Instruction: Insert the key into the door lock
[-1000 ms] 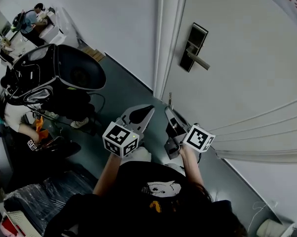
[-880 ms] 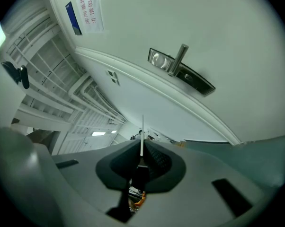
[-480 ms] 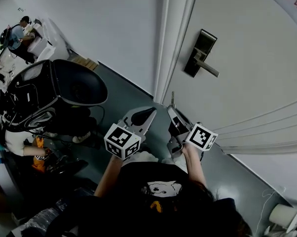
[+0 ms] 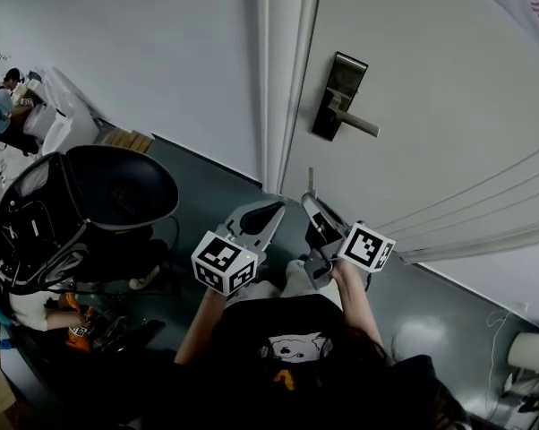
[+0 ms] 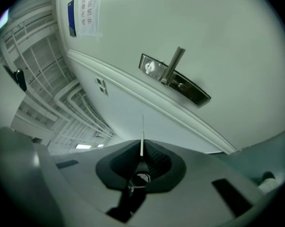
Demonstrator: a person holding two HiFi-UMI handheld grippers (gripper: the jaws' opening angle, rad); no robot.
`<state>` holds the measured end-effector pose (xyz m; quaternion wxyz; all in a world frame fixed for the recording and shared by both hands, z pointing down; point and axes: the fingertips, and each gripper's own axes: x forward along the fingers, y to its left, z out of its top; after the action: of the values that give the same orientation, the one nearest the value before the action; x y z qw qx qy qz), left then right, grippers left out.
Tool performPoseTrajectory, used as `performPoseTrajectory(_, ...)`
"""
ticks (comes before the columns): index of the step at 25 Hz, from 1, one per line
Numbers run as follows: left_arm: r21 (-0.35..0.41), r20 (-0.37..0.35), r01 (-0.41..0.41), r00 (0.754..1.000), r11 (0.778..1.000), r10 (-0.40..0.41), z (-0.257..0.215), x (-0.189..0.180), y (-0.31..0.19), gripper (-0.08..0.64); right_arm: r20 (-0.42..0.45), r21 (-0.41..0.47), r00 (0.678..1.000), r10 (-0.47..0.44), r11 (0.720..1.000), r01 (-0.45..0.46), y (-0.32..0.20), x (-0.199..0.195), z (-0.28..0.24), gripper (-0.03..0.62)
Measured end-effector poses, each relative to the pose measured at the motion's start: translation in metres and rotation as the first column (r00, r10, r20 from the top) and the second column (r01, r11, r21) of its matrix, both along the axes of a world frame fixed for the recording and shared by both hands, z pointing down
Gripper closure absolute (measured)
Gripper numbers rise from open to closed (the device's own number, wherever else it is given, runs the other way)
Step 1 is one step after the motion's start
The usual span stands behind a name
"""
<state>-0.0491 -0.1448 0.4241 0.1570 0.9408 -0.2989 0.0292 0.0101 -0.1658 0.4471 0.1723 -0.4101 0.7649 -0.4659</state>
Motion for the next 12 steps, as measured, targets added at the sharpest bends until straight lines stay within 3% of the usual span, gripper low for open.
performPoseTrajectory(4,-0.006,-0.005,-0.028,1.0,1.0,0.028,0.004,0.011,-0.01,0.551,0.042,-0.01,0.999,0.03,1.0,-0.03,-0.01,0.012,0.002,0.572)
performPoseTrajectory(12,0.021,-0.014,-0.042,0.999,0.999,0.043,-0.001,0.031,-0.04,0.551,0.012,-0.007,0.998,0.06,0.998,-0.06,-0.051,0.039,0.014,0.572)
